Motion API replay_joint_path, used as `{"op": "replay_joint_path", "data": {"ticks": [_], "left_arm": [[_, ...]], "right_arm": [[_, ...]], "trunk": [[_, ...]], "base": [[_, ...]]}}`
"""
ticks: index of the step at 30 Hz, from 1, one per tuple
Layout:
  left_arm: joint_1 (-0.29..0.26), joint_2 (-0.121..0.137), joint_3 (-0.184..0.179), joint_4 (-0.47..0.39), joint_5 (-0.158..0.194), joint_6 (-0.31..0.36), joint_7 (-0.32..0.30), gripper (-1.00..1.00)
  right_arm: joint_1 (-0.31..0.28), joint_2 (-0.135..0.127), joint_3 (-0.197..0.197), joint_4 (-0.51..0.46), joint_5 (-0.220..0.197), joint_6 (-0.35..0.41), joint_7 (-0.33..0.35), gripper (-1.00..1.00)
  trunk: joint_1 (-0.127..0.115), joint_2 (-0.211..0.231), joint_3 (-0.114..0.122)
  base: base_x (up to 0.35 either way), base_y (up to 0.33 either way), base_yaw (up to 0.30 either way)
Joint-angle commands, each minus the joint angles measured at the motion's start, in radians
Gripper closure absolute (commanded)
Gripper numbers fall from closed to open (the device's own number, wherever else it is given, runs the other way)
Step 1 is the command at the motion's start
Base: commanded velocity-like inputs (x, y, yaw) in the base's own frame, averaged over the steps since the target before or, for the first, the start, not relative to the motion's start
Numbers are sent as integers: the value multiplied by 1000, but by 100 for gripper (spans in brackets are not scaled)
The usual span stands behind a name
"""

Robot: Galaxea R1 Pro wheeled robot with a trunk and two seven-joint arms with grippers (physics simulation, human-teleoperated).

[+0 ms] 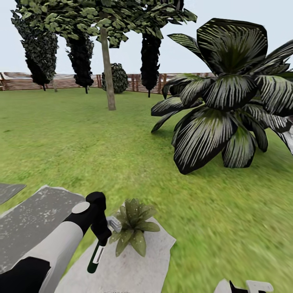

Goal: Pick up the pesticide atomizer in the garden and spray insectifuge to fully cover both potted plants in the garden.

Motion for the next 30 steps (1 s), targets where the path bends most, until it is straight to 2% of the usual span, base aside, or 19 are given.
{"op": "replay_joint_path", "data": {"ticks": [1,8,13,18,25,30], "left_arm": [[-1,-1,-1,0,-10,11,-10,100],[-1,6,1,0,-10,11,-7,100],[11,5,0,1,-10,10,-1,100],[46,-2,5,1,-9,11,51,100],[50,-4,6,2,-7,11,50,100],[50,-5,6,1,-1,11,50,100]], "right_arm": [[-1,0,-9,0,2,-3,8,-100],[-1,0,-9,-1,2,-3,9,-100],[-1,0,-9,0,2,-3,8,-100],[-1,0,-9,0,2,-3,8,-100],[-1,0,-9,-1,2,-3,8,-100],[-1,0,-9,-1,2,-3,8,-100]], "trunk": [[0,0,0],[0,0,1],[0,0,1],[0,0,1],[0,0,1],[0,0,1]], "base": [[-6,-270,262],[39,-259,136],[13,-42,157],[1,-2,270],[0,-6,273],[0,-223,145]]}}
